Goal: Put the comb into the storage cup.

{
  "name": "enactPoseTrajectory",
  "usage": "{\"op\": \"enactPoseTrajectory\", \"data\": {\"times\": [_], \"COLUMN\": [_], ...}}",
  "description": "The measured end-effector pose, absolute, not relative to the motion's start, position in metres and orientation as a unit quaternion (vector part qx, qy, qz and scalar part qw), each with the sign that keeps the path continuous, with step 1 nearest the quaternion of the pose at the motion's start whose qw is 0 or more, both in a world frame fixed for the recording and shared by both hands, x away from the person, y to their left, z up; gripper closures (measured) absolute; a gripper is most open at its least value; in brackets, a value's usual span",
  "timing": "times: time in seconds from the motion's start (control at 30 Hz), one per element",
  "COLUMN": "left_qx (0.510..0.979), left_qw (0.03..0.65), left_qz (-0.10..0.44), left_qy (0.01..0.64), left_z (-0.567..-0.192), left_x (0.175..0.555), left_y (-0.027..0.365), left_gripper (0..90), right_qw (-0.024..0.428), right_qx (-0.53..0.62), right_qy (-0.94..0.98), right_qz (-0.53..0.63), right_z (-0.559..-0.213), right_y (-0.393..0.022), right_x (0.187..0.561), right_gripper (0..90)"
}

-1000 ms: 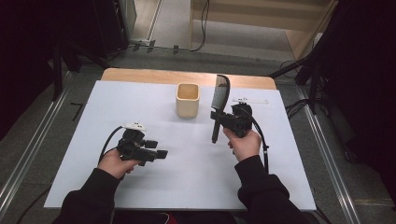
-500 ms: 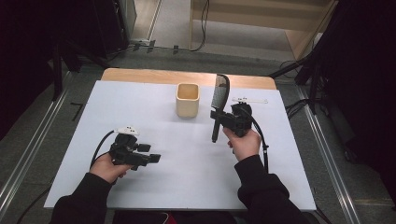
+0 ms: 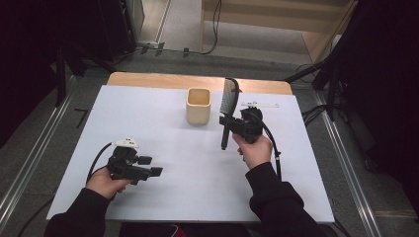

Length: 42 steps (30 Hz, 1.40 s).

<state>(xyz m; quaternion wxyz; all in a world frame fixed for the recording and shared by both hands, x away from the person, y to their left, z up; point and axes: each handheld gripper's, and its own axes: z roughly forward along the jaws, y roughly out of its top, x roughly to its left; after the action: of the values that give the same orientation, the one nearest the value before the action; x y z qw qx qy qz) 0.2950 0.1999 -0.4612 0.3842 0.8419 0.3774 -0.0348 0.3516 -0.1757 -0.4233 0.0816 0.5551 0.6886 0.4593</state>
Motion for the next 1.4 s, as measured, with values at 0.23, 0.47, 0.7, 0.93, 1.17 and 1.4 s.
{"op": "enactPoseTrajectory", "data": {"times": [0.23,0.47,0.7,0.93,1.17,1.4], "left_qx": [0.841,0.841,0.839,0.838,0.835,0.835], "left_qw": [0.385,0.384,0.384,0.384,0.387,0.385], "left_qz": [-0.035,-0.038,-0.037,-0.038,-0.038,-0.038], "left_qy": [0.379,0.379,0.383,0.385,0.389,0.391], "left_z": [-0.462,-0.463,-0.463,-0.463,-0.463,-0.463], "left_x": [0.295,0.297,0.3,0.301,0.302,0.303], "left_y": [0.206,0.206,0.209,0.212,0.215,0.216], "left_gripper": [31.5,31.5,31.5,31.5,31.5,31.5], "right_qw": [0.085,0.085,0.086,0.081,0.082,0.091], "right_qx": [0.548,0.547,0.545,0.545,0.549,0.548], "right_qy": [0.692,0.691,0.688,0.686,0.681,0.678], "right_qz": [0.462,0.465,0.471,0.475,0.477,0.481], "right_z": [-0.418,-0.412,-0.404,-0.397,-0.386,-0.375], "right_y": [-0.173,-0.174,-0.171,-0.166,-0.164,-0.161], "right_x": [0.354,0.358,0.366,0.376,0.385,0.394], "right_gripper": [70.0,70.0,70.0,70.0,70.0,70.0]}}
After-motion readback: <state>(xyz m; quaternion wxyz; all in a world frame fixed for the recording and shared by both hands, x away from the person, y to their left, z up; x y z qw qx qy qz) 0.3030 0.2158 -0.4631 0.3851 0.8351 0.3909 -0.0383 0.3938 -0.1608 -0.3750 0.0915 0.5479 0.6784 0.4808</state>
